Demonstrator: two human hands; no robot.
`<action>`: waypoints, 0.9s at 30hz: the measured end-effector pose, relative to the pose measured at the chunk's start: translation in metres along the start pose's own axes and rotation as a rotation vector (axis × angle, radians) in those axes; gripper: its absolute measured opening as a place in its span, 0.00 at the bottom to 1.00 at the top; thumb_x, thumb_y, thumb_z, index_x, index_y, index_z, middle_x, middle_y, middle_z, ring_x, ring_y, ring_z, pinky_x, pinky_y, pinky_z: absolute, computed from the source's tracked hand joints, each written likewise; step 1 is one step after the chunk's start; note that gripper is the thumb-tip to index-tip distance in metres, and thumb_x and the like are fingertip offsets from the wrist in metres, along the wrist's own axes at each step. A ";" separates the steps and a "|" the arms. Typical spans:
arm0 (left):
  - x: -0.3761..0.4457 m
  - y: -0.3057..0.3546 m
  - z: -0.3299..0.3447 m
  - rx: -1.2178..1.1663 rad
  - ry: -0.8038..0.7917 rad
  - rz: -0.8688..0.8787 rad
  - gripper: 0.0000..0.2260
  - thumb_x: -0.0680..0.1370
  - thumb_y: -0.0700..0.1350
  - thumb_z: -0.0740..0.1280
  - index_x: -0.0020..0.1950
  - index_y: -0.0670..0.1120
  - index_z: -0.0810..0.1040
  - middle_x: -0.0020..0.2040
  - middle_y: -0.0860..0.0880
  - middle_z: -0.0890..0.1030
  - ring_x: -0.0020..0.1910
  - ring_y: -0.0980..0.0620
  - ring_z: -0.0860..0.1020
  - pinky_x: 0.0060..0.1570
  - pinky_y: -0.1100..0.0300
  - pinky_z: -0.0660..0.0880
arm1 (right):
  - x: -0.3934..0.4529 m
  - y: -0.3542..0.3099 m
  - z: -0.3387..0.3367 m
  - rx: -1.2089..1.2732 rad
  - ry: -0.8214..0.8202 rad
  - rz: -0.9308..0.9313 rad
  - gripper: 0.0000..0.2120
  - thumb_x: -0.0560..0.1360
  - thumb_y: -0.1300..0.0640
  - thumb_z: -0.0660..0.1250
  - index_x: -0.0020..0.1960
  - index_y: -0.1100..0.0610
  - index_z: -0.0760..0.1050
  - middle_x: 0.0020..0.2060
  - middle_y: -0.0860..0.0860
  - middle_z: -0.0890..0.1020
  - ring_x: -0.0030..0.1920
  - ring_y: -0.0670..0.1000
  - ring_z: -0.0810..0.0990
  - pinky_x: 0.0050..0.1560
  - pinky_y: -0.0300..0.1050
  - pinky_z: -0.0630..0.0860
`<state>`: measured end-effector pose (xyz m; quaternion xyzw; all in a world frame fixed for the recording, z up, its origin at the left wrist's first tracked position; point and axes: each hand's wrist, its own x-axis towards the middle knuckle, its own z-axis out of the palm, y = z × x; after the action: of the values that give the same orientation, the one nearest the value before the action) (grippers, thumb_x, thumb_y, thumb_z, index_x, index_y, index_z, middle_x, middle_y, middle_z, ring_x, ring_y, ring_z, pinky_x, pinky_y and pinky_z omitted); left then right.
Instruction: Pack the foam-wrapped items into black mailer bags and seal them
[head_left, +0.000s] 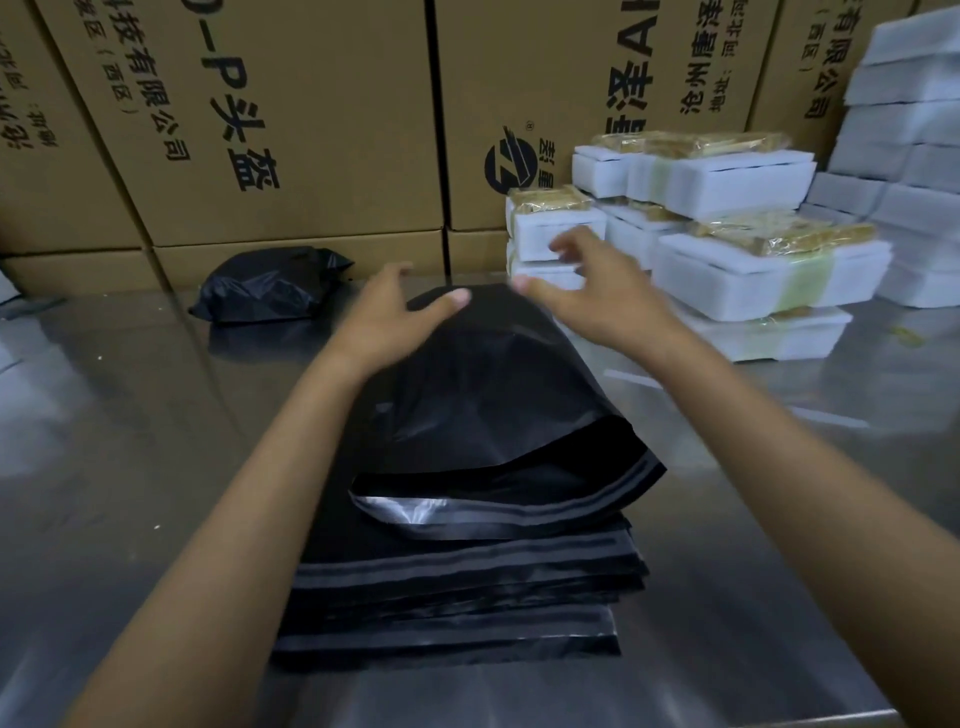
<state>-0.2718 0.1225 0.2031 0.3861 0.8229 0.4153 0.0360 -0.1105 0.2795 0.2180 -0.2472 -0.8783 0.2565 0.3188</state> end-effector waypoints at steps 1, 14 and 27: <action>0.013 0.001 0.012 -0.012 -0.057 0.031 0.41 0.75 0.63 0.69 0.80 0.44 0.56 0.79 0.46 0.60 0.77 0.48 0.60 0.70 0.60 0.59 | 0.010 0.001 0.017 0.042 -0.051 -0.014 0.38 0.70 0.33 0.72 0.72 0.51 0.68 0.68 0.49 0.75 0.68 0.50 0.72 0.64 0.47 0.71; 0.028 -0.095 0.088 0.324 -0.316 -0.059 0.61 0.56 0.84 0.51 0.82 0.52 0.43 0.82 0.51 0.47 0.80 0.49 0.47 0.76 0.48 0.37 | -0.005 0.105 0.114 -0.030 -0.127 0.215 0.61 0.52 0.19 0.67 0.77 0.49 0.60 0.68 0.52 0.78 0.68 0.57 0.75 0.69 0.54 0.71; 0.000 -0.081 0.068 0.025 -0.144 0.115 0.46 0.69 0.76 0.60 0.80 0.56 0.51 0.76 0.51 0.68 0.74 0.43 0.66 0.72 0.42 0.64 | -0.021 0.094 0.089 0.080 0.039 0.020 0.37 0.71 0.37 0.73 0.75 0.49 0.67 0.63 0.50 0.82 0.65 0.57 0.78 0.58 0.45 0.74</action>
<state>-0.2951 0.1384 0.1009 0.4619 0.7998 0.3775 0.0664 -0.1321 0.3108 0.0919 -0.2480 -0.8585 0.2897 0.3428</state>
